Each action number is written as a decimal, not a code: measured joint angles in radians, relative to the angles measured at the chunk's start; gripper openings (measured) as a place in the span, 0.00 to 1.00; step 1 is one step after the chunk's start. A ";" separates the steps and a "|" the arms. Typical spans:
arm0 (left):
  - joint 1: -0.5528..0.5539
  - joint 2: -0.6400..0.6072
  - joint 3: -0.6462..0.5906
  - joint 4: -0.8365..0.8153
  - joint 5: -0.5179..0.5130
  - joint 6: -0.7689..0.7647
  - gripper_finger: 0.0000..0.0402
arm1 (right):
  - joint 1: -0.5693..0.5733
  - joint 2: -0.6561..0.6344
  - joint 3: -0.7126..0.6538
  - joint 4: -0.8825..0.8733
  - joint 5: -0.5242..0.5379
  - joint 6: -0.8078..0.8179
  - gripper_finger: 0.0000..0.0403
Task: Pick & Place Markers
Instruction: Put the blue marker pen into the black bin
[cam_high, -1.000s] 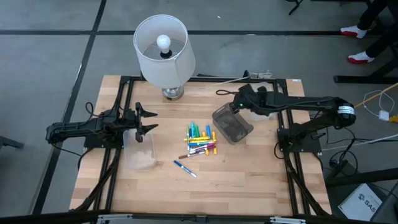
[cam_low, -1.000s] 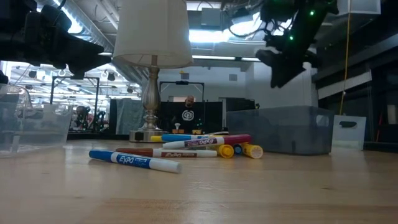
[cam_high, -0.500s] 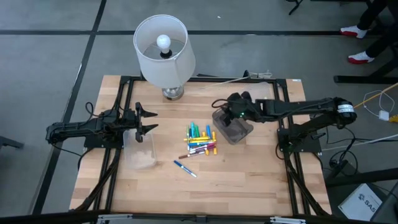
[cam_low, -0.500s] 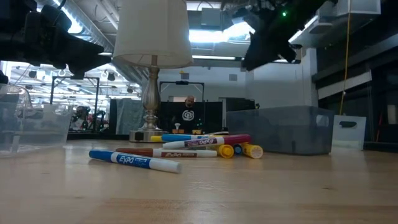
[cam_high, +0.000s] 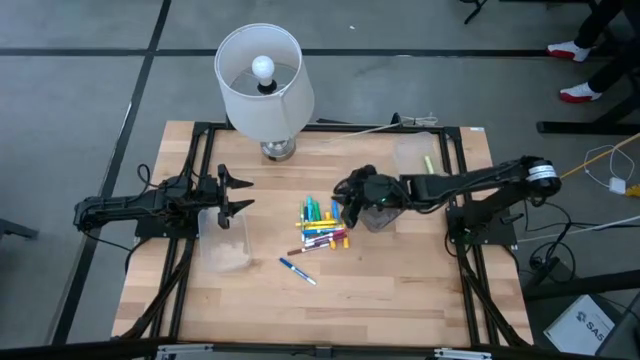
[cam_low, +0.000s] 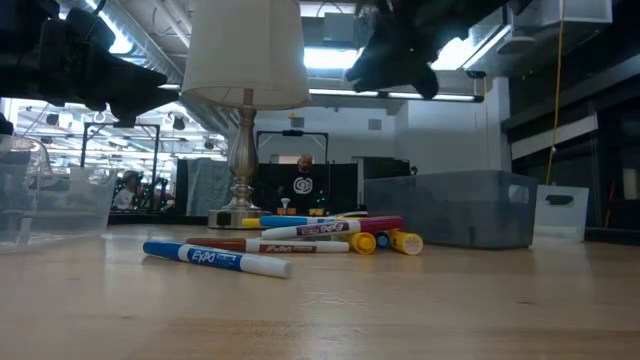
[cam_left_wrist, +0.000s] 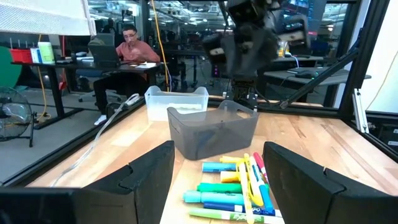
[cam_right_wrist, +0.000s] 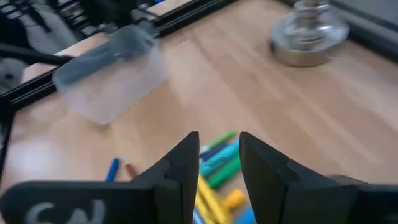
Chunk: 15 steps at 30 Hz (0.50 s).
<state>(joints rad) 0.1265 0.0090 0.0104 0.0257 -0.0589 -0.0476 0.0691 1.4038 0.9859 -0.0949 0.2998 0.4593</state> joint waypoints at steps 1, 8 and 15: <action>0.000 0.000 0.000 0.000 0.000 -0.001 0.60 | 0.007 0.019 0.000 0.021 -0.017 0.002 0.28; 0.000 0.000 0.000 0.000 0.000 0.000 0.60 | 0.062 0.152 0.000 0.173 -0.103 -0.005 0.28; 0.000 0.000 0.000 0.000 0.000 0.000 0.60 | 0.132 0.258 0.000 0.332 -0.122 -0.126 0.28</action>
<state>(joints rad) 0.1264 0.0093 0.0101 0.0257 -0.0589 -0.0475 0.2010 1.6623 0.9859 0.2369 0.1774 0.3337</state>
